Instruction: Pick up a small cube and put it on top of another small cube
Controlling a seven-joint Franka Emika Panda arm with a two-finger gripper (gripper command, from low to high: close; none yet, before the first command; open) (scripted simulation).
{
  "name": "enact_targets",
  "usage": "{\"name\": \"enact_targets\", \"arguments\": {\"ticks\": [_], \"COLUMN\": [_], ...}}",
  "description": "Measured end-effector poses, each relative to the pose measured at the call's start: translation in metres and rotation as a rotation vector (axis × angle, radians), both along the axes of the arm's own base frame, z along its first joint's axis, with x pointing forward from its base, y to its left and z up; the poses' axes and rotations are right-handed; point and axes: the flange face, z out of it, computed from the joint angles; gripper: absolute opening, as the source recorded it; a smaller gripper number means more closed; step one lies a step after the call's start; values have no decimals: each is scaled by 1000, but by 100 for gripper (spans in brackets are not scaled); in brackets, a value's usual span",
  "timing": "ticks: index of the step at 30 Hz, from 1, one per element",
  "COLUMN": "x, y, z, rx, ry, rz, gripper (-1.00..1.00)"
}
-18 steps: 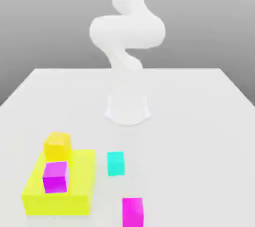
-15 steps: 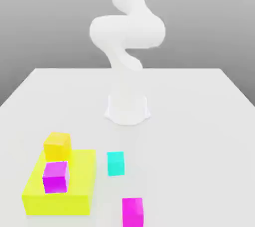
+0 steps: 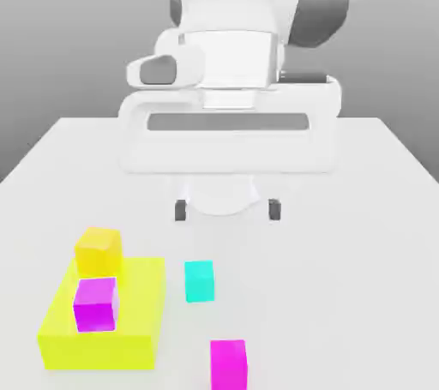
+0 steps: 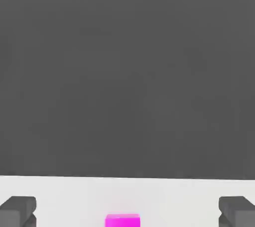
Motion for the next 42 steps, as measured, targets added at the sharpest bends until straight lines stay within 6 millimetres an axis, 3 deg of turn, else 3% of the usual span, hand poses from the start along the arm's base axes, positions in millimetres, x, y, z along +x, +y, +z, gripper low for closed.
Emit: {"name": "enact_targets", "arguments": {"ticks": [7,12,13,19,21,25,29,33,39,42], "x": [-20,-25,-26,-26,-26,-26,-44,-79,-140,-172], "y": [3,3,3,3,3,1,-51,-121,-174,-196], "z": [-132,-201,-212,-218,-206,-161,-120,-86,-44,-33], "rx": [-3,-4,-4,-4,-4,-4,3,24,64,90], "ry": [194,226,227,227,227,227,226,224,218,214], "rz": [13,15,15,15,15,10,-161,-398,-672,-807], "gripper": [0,0,-100,-100,-100,-100,-100,-100,-100,-100]}}
